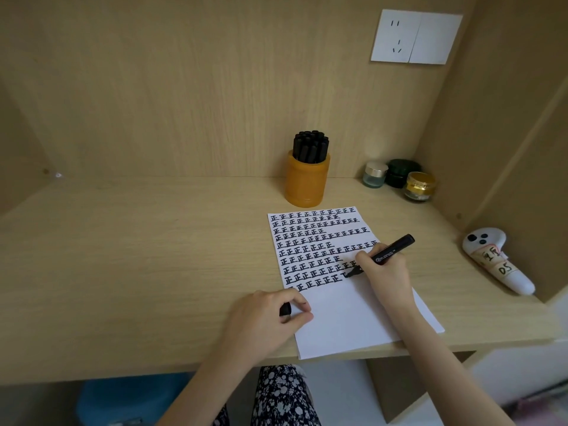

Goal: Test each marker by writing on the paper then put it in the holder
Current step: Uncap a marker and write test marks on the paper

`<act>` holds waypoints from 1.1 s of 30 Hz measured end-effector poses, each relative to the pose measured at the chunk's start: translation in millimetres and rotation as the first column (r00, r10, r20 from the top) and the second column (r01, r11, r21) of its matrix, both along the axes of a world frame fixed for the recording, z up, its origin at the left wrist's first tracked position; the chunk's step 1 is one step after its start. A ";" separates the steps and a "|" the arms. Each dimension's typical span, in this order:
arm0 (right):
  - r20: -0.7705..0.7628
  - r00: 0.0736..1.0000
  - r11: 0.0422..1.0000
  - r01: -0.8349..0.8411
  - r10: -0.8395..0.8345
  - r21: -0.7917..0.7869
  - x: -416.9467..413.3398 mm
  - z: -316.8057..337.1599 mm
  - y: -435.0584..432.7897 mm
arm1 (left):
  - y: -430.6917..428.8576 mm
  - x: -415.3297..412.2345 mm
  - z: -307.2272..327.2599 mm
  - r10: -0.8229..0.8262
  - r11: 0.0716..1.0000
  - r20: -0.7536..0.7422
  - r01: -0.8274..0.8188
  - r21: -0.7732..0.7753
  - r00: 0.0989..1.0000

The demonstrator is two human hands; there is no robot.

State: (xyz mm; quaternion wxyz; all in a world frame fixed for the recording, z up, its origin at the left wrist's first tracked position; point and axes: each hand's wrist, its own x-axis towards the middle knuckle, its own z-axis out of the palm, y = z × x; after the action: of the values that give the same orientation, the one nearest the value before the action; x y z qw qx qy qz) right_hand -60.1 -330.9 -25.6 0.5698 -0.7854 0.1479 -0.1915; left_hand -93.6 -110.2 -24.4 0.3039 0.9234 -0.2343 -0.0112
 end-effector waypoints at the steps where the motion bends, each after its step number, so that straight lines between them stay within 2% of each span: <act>1: 0.007 1.000 1.000 -0.002 0.002 -0.003 -0.3 0.4 0.2 | 0.0 0.2 -0.1 0.001 1.000 0.000 -0.001 0.000 1.000; 7: 0.033 0.999 1.000 0.015 -0.016 0.026 -0.6 -1.1 -0.9 | -0.8 0.6 -0.2 -0.006 1.000 0.000 0.006 0.005 1.000; 14: 0.055 0.998 1.000 0.026 -0.025 -0.016 0.1 -2.3 -0.4 | -0.3 1.3 -2.2 -0.010 1.000 -0.006 0.010 0.008 1.000; 19: 0.041 0.999 0.999 0.025 -0.026 0.031 0.4 -3.6 -1.1 | -0.4 1.7 -3.2 -0.010 1.000 0.004 0.010 0.014 1.000; 28: 0.008 1.000 1.000 -0.004 0.005 -0.028 -0.4 -1.2 0.7 | 0.0 1.2 -3.0 -0.009 1.000 -0.006 0.009 0.017 1.000; 33: 0.024 1.000 1.000 0.001 -0.001 0.005 -1.4 -0.9 0.4 | 0.2 1.6 -3.8 -0.012 1.000 -0.001 0.012 0.008 1.000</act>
State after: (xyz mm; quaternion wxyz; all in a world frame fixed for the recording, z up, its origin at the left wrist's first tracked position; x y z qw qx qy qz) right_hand -61.5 -330.5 -26.4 0.5734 -0.7815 0.1419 -0.2007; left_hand -92.0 -110.1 -28.2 0.3003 0.9232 -0.2395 -0.0142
